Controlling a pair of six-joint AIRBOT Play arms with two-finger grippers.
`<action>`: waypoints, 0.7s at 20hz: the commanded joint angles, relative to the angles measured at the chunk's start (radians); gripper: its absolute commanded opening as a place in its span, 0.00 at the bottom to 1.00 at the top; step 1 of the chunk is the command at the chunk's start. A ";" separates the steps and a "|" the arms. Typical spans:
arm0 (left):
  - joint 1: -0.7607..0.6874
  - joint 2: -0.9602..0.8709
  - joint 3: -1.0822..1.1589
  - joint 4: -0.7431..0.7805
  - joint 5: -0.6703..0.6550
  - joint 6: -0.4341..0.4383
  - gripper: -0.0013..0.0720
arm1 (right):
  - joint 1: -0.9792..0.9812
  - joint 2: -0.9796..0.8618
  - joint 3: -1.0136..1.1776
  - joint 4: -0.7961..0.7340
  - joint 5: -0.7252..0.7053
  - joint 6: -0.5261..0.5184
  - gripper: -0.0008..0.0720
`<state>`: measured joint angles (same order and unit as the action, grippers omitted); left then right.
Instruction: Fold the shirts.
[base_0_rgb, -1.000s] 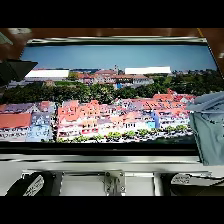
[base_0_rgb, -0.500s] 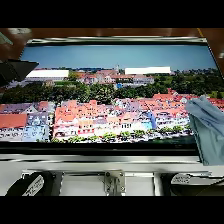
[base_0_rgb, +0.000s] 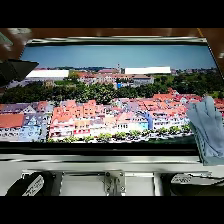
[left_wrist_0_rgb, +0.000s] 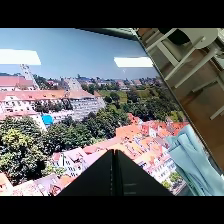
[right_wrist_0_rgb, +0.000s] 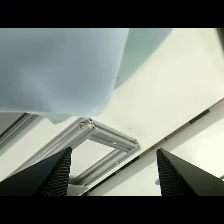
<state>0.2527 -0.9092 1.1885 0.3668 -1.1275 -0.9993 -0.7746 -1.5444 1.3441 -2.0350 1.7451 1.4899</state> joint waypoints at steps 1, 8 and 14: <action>0.000 -0.001 0.000 0.001 0.020 0.000 0.07 | 0.006 0.040 -0.005 -0.063 -0.031 0.026 0.90; -0.172 -0.028 0.006 0.548 0.121 -0.266 0.06 | 0.237 0.227 0.318 0.301 -0.453 0.026 0.90; -0.488 -0.180 0.117 1.230 -0.181 -0.612 0.07 | 0.593 0.264 0.319 0.657 -0.261 0.018 0.90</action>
<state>-0.1005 -1.0145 1.2457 1.2217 -1.1278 -1.4399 -0.3370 -1.2861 1.6527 -1.5490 1.3968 1.5143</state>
